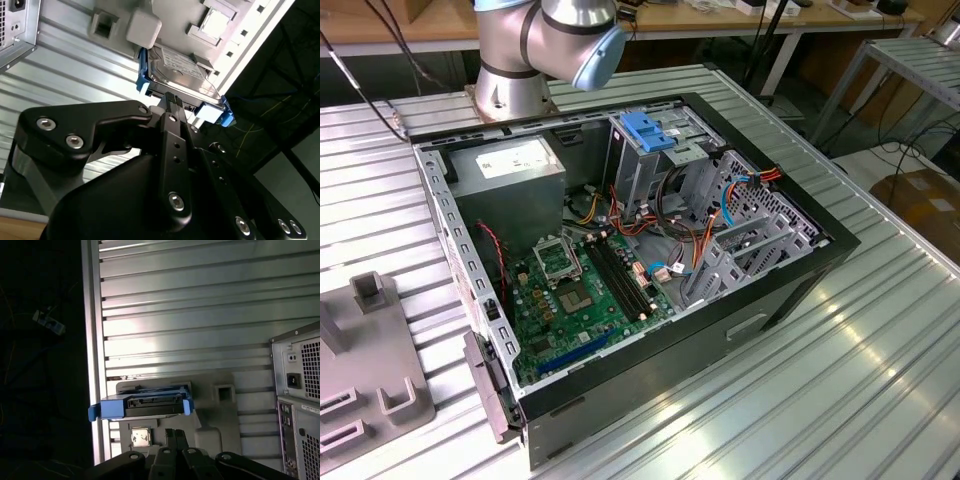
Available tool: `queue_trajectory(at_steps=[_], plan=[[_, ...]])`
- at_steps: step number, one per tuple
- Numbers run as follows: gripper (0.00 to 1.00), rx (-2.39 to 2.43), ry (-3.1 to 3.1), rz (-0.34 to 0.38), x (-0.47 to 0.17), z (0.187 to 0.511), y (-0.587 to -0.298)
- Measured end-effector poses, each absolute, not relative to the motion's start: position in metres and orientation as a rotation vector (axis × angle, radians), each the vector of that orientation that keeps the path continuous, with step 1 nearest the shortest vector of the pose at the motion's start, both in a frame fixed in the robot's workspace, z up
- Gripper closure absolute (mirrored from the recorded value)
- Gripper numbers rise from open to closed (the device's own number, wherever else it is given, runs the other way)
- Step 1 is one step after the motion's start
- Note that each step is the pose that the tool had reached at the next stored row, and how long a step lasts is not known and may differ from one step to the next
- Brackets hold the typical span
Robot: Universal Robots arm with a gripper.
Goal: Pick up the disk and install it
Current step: 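Reach for the disk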
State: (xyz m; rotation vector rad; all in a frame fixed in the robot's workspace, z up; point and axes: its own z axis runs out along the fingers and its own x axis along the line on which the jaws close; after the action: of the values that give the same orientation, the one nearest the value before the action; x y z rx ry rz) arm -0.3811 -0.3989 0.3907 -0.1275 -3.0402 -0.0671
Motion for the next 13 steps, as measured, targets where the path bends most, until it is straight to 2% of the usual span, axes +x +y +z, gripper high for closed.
queue_trajectory(at_steps=[13], plan=[[0.9,-0.126,-3.071,-0.108,-0.434,0.384,-0.399]])
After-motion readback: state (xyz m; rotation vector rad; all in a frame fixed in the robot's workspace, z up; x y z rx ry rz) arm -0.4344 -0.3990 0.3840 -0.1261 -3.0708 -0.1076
